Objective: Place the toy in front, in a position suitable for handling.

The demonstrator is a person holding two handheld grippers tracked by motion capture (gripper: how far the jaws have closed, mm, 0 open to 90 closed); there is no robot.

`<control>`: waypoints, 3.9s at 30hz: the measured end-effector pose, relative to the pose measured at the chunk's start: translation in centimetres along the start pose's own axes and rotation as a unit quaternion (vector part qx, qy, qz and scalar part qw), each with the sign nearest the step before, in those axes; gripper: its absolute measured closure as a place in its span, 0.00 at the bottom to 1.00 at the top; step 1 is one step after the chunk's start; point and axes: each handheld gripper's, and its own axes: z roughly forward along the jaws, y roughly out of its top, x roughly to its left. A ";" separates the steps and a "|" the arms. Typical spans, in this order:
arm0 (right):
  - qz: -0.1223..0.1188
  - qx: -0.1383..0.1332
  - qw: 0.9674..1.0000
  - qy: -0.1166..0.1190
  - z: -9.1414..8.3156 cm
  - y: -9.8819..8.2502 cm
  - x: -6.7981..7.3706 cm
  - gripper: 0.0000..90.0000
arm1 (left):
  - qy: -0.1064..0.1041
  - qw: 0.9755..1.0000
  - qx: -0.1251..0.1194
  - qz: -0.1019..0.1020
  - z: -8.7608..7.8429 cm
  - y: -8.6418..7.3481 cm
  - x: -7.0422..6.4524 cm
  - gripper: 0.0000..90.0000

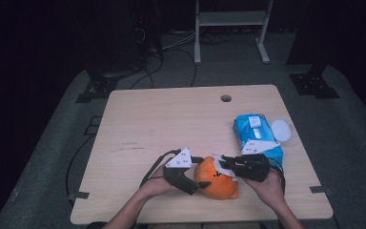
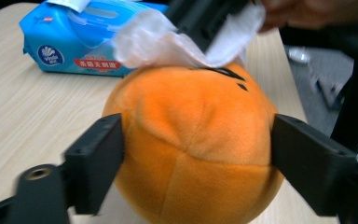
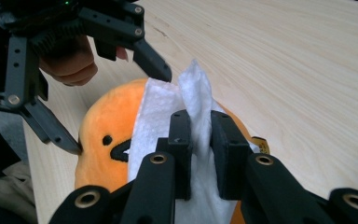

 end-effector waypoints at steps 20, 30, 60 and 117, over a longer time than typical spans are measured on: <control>-0.019 0.006 1.000 0.002 0.0 0.6 1.0 0.87 | -0.006 0.999 0.005 0.045 0.0 0.0 -0.8 0.29; -0.046 -0.004 0.999 0.018 0.2 1.4 3.2 0.87 | -0.004 0.997 0.016 0.076 0.2 0.2 -1.5 0.33; 0.004 0.006 1.000 -0.013 -0.2 0.2 -0.4 0.87 | -0.009 0.989 0.019 0.147 0.2 0.3 -2.2 0.36; -0.019 0.000 1.000 -0.015 0.0 -0.2 0.6 0.87 | -0.006 1.000 0.010 -0.025 -0.6 -1.0 1.4 0.27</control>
